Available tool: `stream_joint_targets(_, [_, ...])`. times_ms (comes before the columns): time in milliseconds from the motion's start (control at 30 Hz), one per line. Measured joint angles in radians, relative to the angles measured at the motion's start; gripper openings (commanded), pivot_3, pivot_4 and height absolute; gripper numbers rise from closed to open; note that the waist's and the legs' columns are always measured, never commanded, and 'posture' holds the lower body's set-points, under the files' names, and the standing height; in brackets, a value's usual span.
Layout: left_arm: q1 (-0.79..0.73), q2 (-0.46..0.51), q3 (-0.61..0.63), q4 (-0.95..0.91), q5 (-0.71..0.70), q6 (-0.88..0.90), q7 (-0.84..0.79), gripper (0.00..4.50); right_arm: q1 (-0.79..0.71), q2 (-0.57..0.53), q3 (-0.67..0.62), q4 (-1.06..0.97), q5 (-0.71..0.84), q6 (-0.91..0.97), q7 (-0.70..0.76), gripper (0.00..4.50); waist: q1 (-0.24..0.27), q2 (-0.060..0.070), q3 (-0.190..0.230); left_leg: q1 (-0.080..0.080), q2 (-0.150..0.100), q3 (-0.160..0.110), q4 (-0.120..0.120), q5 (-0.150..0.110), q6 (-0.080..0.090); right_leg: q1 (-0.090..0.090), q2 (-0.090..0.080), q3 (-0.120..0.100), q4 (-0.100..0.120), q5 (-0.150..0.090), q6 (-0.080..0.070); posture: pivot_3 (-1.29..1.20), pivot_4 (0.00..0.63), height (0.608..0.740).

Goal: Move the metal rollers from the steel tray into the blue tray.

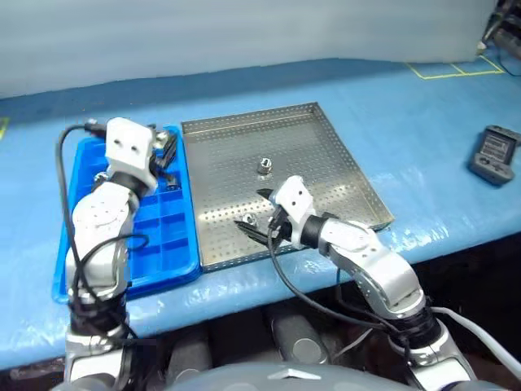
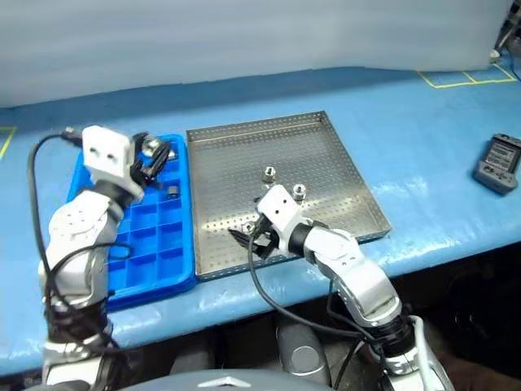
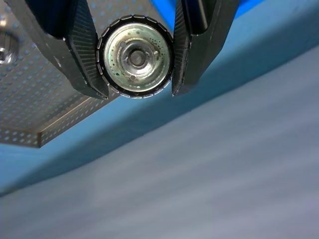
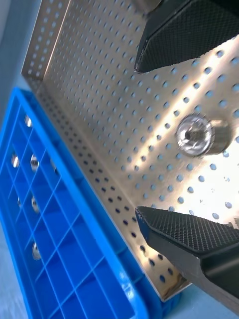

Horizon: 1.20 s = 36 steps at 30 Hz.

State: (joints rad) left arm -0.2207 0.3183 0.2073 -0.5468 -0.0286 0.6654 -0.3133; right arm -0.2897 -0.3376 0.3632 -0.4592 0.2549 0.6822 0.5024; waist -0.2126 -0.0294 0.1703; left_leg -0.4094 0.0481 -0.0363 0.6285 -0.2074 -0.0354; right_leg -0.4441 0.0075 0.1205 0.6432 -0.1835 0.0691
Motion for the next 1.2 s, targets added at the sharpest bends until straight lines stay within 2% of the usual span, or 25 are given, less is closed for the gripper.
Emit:
stream_joint_targets(233, [0.260,-0.006,0.045,-0.149,0.019,0.073,0.073,1.72,-0.032,0.034,0.020,0.058,-0.017,-0.064,0.031,4.50,0.069,-0.001,-0.001,0.000,0.000,0.000,0.003,0.000,0.000,0.001,0.000,0.000,0.001,-0.002,-0.004,0.00,0.150,0.740])
stream_joint_targets(367, [0.324,-0.010,0.047,-0.166,0.026,0.090,0.098,1.72,-0.032,0.038,0.021,0.064,-0.020,-0.069,0.040,4.50,0.093,-0.001,-0.001,0.000,0.000,0.000,0.004,0.000,0.000,0.001,0.000,0.000,0.001,-0.002,-0.005,0.00,0.150,0.740])
stream_joint_targets(700, [0.406,-0.016,0.008,-0.121,0.027,0.105,0.115,1.72,-0.004,0.049,0.019,0.066,-0.028,-0.070,0.034,4.50,0.094,-0.002,-0.001,0.000,0.000,0.000,0.004,0.000,0.000,0.001,0.000,0.000,0.001,-0.002,-0.005,-0.04,0.150,0.740])
stream_joint_targets(767, [0.408,-0.017,0.001,-0.097,0.025,0.120,0.116,2.44,0.002,0.051,0.017,0.064,-0.028,-0.069,0.026,4.50,0.092,-0.002,-0.001,0.000,0.000,0.000,0.004,0.000,0.000,0.001,0.000,0.000,0.001,-0.002,-0.005,-0.05,0.150,0.740])
stream_joint_targets(1000, [0.365,-0.020,0.016,-0.076,0.005,0.139,0.112,4.46,0.043,0.051,-0.026,0.028,-0.026,-0.060,-0.010,4.50,0.091,-0.002,-0.002,0.000,0.000,0.001,0.005,0.000,0.000,0.001,0.000,0.000,0.001,-0.002,-0.005,-0.09,0.150,0.740])
stream_joint_targets(1200, [0.184,0.010,0.012,-0.065,-0.096,0.079,0.014,4.46,0.104,0.009,-0.105,-0.045,-0.015,-0.025,-0.039,4.50,0.091,-0.003,-0.002,-0.001,0.000,0.000,0.007,0.000,0.000,0.001,0.000,0.000,0.001,-0.002,-0.005,-0.12,0.150,0.740])
